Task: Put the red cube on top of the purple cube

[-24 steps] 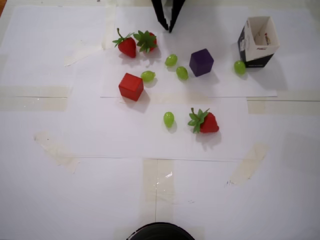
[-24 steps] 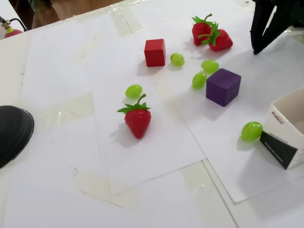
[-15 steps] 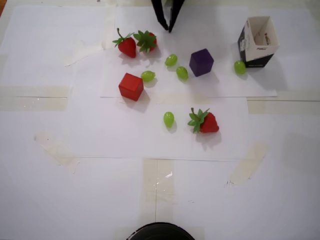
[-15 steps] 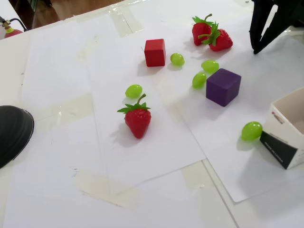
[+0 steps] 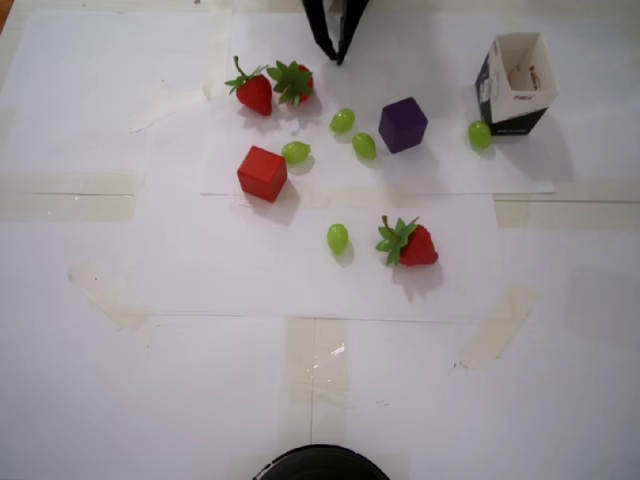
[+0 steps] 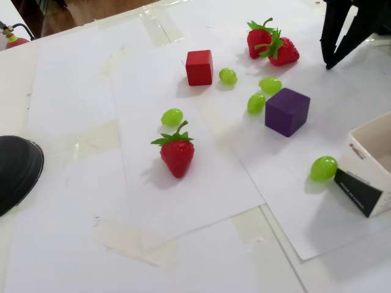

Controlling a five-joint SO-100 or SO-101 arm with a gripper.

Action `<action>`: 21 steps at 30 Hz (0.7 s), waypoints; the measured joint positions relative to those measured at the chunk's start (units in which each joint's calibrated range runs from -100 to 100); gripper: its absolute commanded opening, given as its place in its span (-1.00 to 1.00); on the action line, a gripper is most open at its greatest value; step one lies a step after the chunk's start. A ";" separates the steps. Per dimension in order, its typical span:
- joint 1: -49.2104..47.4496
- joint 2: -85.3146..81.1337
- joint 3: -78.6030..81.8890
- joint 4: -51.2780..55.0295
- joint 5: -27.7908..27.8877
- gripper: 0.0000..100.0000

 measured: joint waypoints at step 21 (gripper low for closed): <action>0.22 0.00 0.00 -0.08 2.20 -1.00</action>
